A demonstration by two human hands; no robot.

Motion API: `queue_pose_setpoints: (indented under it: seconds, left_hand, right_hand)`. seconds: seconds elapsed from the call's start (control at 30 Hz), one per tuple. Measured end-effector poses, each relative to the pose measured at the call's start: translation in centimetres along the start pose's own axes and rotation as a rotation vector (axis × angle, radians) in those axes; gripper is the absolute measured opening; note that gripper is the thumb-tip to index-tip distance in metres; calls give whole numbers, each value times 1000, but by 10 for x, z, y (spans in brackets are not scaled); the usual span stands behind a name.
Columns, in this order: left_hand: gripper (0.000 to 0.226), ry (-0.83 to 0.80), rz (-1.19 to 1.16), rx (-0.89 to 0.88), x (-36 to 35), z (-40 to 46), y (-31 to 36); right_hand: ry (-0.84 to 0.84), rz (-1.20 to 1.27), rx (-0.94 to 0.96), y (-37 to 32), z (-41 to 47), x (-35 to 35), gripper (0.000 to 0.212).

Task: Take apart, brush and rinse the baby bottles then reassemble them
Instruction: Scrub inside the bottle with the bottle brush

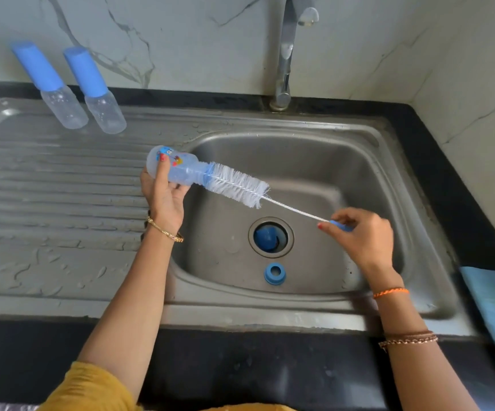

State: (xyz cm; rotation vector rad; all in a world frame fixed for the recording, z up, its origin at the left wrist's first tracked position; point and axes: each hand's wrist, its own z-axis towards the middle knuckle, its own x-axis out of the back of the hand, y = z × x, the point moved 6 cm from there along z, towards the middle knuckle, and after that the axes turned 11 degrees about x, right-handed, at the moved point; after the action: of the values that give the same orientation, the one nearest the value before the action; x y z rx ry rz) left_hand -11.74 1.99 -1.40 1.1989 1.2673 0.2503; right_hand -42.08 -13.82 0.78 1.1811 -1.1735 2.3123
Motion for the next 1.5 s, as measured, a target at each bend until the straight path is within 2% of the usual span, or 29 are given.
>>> queue_pose_setpoints:
  seconds: [0.1,0.17,0.23,0.27,0.33,0.37,0.43,0.47,0.57,0.63,0.73,0.77,0.83,0.87,1.0,1.07,1.13,1.2,1.3,1.4,1.5]
  left_hand:
    - [18,-7,41,8,-5,0,-2]
    - [28,-4,48,22,-4,2,-3]
    - [34,-17,41,23,0,3,-2]
    - [39,-25,32,23,2,4,-1]
    - [44,-56,19,25,3,3,0]
    - [45,-75,16,29,3,3,0]
    - [50,-111,21,34,1,4,2]
    - [54,-122,30,34,1,4,2]
    - [62,-85,32,21,5,6,2]
    - [57,-46,31,9,6,7,1]
    - [46,-23,25,18,4,5,-2]
    - [45,-24,19,33,2,5,-3]
    - [48,-29,-2,56,2,5,-5]
    - [48,-31,-15,63,2,5,-6]
    - [33,-21,-101,114,-3,4,-12]
    - [30,-14,-111,134,-6,5,-10]
    - [37,-27,-76,120,-8,8,-2]
    - [45,-67,-39,99,-13,11,8]
    - [48,-132,57,18,-27,12,29]
    - [42,-94,180,-72,-36,12,49]
    - [32,34,97,-108,-27,11,51]
  right_hand:
    - [199,-120,205,-9,-1,12,22]
    - [163,-127,219,-10,-1,8,26]
    - [-94,12,85,-9,1,-9,29]
    - [-257,191,-35,-7,-1,-20,31]
    - [-533,590,-375,-6,-13,-38,39]
    - [-637,708,-520,-6,-21,-44,42]
    - [-745,754,-634,-5,-30,-51,46]
    - [-754,712,-605,-4,-31,-51,46]
    - [-590,577,-352,-4,-21,-44,32]
    - [-314,420,-125,-3,-9,-30,24]
    - [169,-10,288,-17,-2,1,23]
    - [262,-91,380,-25,-5,6,25]
    - [326,-150,443,-32,-9,9,33]
    - [313,-124,402,-31,-8,9,35]
    - [50,279,32,-14,-5,-13,29]
    - [-117,519,-125,-13,-7,-31,38]
    - [-338,645,-325,-14,-11,-44,41]
    - [-636,739,-524,-16,-21,-54,41]
    - [-930,838,-652,-20,-33,-59,54]
    - [-961,815,-659,-21,-27,-57,55]
    - [-830,642,-529,-18,-5,-37,45]
